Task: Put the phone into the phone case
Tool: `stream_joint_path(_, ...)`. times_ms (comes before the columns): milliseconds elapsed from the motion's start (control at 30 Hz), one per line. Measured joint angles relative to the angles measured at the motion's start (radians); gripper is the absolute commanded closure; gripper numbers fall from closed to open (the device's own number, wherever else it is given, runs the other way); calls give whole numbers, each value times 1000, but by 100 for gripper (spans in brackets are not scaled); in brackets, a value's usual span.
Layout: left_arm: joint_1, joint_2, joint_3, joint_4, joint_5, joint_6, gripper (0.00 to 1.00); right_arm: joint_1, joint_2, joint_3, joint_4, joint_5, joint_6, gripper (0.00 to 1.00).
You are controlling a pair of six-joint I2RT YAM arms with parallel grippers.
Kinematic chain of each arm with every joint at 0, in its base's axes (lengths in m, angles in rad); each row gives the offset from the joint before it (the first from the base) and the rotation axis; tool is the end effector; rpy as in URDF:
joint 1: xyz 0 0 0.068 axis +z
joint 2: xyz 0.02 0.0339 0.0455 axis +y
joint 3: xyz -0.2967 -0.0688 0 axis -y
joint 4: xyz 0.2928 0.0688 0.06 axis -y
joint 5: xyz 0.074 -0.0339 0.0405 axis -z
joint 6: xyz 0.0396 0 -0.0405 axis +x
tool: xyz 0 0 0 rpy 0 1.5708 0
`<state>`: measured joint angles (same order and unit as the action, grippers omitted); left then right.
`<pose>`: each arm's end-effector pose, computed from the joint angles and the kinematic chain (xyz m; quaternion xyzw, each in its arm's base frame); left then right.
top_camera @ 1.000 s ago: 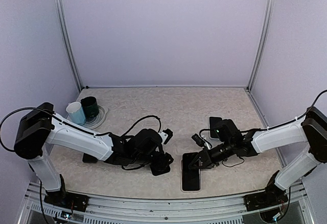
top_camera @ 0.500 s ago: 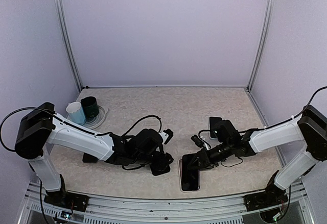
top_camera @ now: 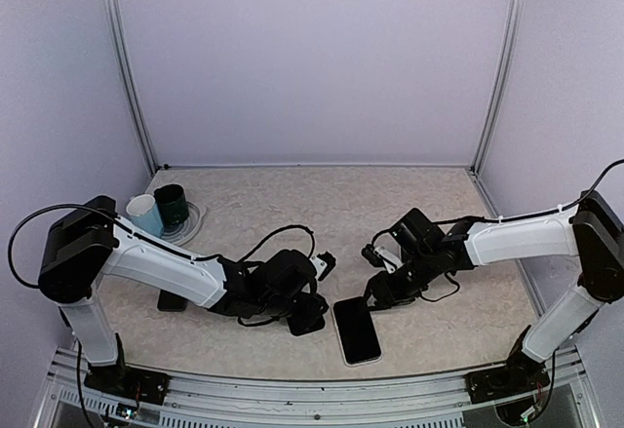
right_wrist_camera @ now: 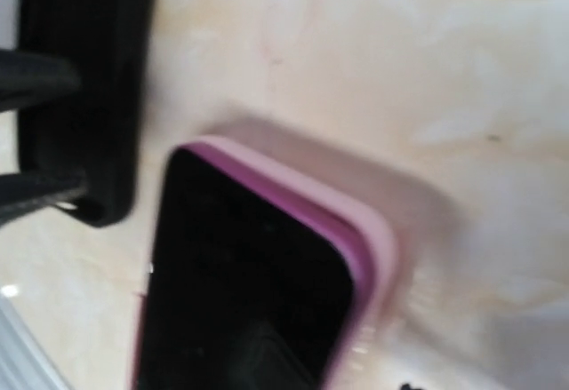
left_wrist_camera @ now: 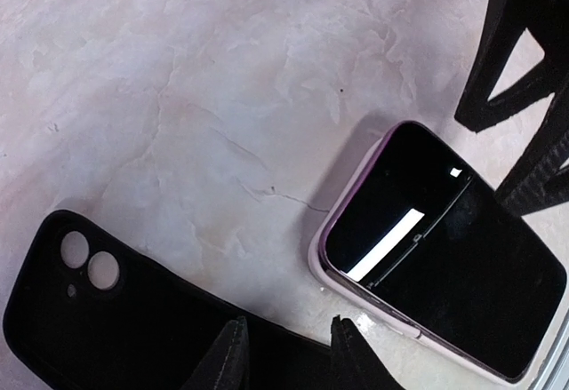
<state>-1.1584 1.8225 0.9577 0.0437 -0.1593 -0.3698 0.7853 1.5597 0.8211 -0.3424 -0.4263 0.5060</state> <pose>0.1687 -0.3700 0.1342 0.3295 0.8676 -0.1991 0.3147 0.2185 0.2416 0.1603 -0.1828 0.9318 0.3065 0.0658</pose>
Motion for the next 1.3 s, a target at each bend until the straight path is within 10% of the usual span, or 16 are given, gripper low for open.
stream_joint_path(500, -1, 79, 33, 16, 59, 22, 88, 27, 30, -37, 6, -3, 0, 100)
stream_joint_path(967, 1, 82, 34, 23, 61, 23, 91, 71, 42, -29, 6, 54, 57, 100)
stream_joint_path(1300, 3, 61, 27, 11, 61, 34, 90, 123, 36, 15, -79, 125, 26, 80)
